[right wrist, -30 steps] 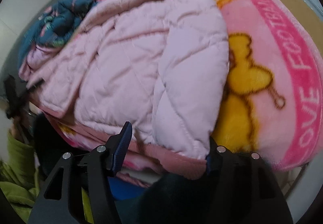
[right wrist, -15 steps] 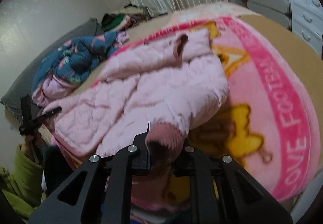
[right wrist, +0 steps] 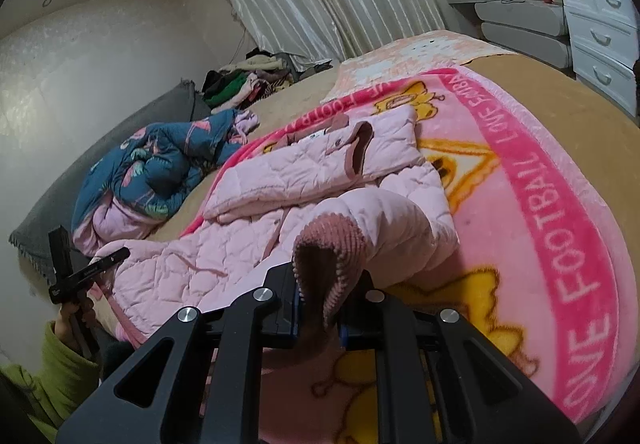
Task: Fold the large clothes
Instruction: 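Grasp the hem with the right gripper while the left gripper grasps the hem, then lift the hem with both grippers and fold it toward the collar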
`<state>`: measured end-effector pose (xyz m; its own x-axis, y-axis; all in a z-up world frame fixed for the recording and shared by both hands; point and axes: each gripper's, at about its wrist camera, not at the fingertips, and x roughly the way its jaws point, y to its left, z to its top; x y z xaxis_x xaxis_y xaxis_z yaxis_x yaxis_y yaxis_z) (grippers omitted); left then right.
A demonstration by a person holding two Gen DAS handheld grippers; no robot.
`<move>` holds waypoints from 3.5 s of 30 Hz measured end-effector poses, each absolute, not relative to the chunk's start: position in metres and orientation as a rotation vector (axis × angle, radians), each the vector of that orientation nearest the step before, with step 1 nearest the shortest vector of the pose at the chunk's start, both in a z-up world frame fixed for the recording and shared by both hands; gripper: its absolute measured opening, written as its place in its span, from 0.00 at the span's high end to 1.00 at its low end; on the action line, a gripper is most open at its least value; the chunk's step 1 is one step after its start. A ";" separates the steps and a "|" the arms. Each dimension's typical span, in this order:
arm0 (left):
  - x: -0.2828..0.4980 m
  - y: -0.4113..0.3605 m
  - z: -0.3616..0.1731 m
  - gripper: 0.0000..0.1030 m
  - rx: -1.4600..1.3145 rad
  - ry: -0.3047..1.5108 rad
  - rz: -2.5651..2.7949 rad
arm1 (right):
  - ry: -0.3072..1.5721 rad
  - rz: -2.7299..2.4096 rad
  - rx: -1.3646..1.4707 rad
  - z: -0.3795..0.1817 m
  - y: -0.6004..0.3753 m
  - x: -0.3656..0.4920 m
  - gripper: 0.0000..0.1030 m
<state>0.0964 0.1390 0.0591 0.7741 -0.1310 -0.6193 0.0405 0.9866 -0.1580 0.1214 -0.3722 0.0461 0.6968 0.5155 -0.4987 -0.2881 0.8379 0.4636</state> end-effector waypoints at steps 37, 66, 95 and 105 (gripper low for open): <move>0.222 0.158 0.123 0.90 -0.205 0.570 0.058 | 0.422 0.428 0.495 0.112 -0.376 0.266 0.88; 0.362 0.175 0.070 0.88 -0.191 0.689 0.176 | 0.733 0.396 0.646 0.056 -0.370 0.463 0.77; 0.351 0.169 0.089 0.09 -0.208 0.589 0.172 | 0.700 0.231 0.170 -0.013 -0.330 0.371 0.11; 0.329 0.176 0.060 0.09 -0.130 0.648 0.220 | 0.718 0.204 0.188 -0.022 -0.342 0.366 0.11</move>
